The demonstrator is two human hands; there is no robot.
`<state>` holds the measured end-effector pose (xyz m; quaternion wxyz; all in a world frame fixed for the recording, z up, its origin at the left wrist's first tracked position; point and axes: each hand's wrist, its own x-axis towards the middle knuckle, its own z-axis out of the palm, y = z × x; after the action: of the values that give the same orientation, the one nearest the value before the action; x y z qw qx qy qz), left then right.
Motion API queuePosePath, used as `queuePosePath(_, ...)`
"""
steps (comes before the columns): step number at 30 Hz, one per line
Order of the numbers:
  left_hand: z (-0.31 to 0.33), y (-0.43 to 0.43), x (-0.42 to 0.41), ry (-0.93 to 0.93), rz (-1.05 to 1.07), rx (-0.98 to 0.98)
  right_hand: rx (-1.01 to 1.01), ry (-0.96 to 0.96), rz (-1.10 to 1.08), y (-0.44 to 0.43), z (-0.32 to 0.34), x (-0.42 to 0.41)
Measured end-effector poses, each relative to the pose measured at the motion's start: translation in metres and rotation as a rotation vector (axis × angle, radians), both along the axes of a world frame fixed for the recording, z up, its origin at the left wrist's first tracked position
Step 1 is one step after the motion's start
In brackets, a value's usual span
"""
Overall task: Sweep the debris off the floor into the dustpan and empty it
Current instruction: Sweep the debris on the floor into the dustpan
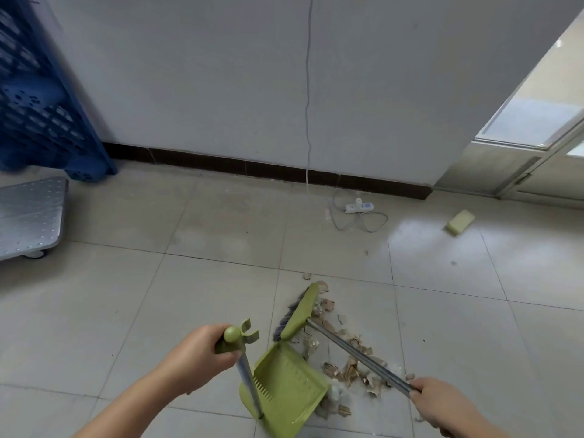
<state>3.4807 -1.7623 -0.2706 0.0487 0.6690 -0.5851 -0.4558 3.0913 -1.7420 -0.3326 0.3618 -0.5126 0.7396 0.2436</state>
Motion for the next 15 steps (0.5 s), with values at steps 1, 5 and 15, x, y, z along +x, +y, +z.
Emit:
queuePosePath(1, 0.002, -0.002, 0.0, -0.007, -0.013, -0.009, -0.011, -0.009, -0.013, 0.0, 0.003, 0.0)
queuePosePath(5, 0.007, -0.011, 0.005, -0.034, -0.039, -0.033, -0.029, -0.043, -0.107, -0.003, 0.011, 0.008)
queuePosePath(15, 0.008, -0.033, 0.037, -0.053, -0.049, -0.103, -0.112, -0.117, -0.156, -0.064, -0.034, 0.075)
